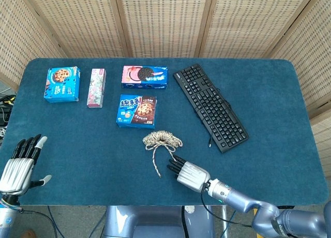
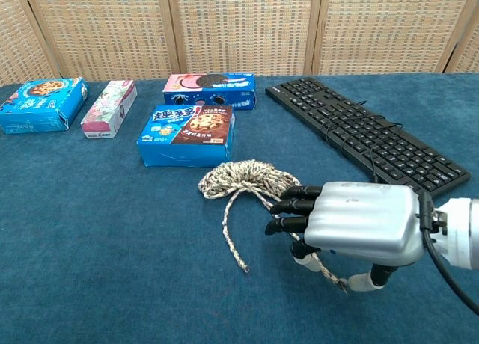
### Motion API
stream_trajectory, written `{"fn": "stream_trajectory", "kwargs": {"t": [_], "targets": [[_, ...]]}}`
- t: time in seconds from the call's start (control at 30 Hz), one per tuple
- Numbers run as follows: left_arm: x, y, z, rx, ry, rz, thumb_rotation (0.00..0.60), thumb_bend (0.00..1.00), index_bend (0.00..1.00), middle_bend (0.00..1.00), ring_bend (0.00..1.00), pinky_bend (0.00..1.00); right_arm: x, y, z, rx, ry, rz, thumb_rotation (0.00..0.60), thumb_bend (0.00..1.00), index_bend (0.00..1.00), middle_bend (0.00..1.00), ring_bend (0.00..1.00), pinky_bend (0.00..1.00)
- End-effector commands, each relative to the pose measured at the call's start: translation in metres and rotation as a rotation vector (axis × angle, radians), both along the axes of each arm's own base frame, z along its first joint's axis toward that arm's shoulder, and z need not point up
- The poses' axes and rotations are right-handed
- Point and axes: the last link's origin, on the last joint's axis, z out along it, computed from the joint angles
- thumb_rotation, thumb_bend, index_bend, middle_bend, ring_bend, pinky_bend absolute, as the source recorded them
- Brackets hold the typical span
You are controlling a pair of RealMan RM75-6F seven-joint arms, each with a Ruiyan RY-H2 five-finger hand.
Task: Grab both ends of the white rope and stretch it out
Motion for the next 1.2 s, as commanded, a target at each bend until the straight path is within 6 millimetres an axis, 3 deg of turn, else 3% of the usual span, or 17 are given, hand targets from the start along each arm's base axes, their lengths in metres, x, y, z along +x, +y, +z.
{"fn": "stream_trajectory", "kwargs": {"t": [0.03,1.2], "targets": [[0.0,-0.0001,-0.0002,-0.001,0.001,0.0,0.6,0.0,0.0,0.0,0.0,0.0,0.0018,0.0012,-0.0045,0.006,0.011,-0.002,0.6,0.22,0.47,0.1,0.0,0.0],[0.0001,0.0001,-0.0007,-0.005,-0.002,0.0,0.6,0.0,0.0,0.0,0.0,0.0,0.0006,-0.0048,-0.012,-0.03,-0.015,-0.001,0.6,0.27,0.56,0.11,0.0,0.0]]}}
